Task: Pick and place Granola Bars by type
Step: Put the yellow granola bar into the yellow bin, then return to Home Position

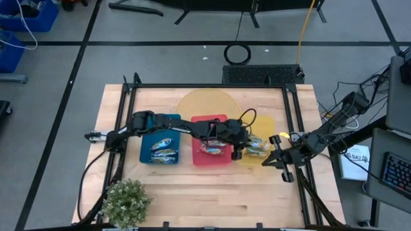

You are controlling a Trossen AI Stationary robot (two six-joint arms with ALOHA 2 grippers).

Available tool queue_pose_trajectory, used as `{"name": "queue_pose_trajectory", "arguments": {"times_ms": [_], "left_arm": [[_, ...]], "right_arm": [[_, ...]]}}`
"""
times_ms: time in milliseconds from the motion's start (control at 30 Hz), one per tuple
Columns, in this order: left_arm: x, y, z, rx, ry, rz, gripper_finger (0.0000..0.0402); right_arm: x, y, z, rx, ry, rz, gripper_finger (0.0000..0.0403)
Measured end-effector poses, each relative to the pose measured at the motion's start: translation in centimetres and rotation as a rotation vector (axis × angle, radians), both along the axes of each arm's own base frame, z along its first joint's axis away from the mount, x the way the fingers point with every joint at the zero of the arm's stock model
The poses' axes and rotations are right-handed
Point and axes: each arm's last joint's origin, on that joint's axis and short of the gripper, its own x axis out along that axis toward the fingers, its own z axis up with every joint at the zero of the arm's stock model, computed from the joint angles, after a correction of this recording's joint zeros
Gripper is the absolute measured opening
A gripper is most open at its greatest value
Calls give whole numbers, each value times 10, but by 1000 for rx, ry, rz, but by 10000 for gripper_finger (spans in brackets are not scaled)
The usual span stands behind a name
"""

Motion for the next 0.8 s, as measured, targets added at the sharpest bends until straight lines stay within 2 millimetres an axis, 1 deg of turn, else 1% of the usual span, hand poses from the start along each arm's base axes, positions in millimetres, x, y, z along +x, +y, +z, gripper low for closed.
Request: {"name": "queue_pose_trajectory", "arguments": {"times_ms": [133,233,267,333,400,433,500,567,633,733,800], "left_arm": [[0,-1,0,-56,11,34,183],[0,-3,0,-58,12,24,233],[0,-5,0,-46,14,14,245],[-4,-10,7,-39,29,-22,261],[-11,-19,26,-29,29,-61,262],[-18,-25,40,-5,37,-78,256],[-35,-36,67,79,78,-76,231],[-56,-45,93,159,130,-44,193],[-79,-51,118,185,152,1,149],[-119,-65,162,210,87,31,82],[-152,-79,185,222,35,18,43]], "right_arm": [[0,-1,0,6,3,-46,4],[0,-1,0,8,2,-46,4],[0,-1,0,7,2,-46,4],[0,-1,0,-2,1,-47,4],[1,-1,-1,-21,0,-50,4],[1,-1,-1,-30,3,-55,4],[1,-2,-1,-30,8,-87,2],[1,-3,-2,-27,13,-129,1],[1,-3,-2,-32,18,-128,2],[1,-4,-7,-41,27,-126,3],[0,-4,-7,-28,16,-128,2]]}}
